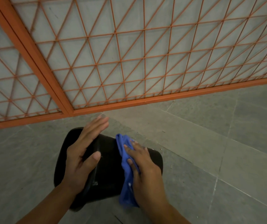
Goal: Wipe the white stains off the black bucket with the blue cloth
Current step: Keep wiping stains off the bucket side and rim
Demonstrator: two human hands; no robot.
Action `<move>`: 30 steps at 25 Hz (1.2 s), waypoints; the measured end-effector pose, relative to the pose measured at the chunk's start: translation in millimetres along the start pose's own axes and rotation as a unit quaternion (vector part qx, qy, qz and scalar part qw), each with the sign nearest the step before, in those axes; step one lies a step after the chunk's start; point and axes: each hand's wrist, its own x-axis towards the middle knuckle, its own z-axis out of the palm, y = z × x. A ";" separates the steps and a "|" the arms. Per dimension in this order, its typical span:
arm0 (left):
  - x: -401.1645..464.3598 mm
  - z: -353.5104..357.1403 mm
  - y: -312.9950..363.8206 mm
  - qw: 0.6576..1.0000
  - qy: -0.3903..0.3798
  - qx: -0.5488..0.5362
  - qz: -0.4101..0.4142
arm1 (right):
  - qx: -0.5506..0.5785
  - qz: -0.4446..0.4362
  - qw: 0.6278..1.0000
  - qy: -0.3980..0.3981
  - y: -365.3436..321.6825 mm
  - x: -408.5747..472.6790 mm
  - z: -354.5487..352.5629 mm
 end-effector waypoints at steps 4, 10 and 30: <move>-6.3 -3.0 3.4 1.000 0.004 0.009 -0.003 | 0.010 0.024 0.998 0.055 15.2 -1.0 3.2; -12.8 -10.3 -5.5 0.999 0.027 -0.002 -0.016 | -0.071 -0.155 0.984 0.047 6.8 -18.0 26.7; 12.4 -4.8 -13.1 0.999 0.019 -0.019 -0.020 | 0.037 0.038 0.998 0.041 13.8 19.0 3.6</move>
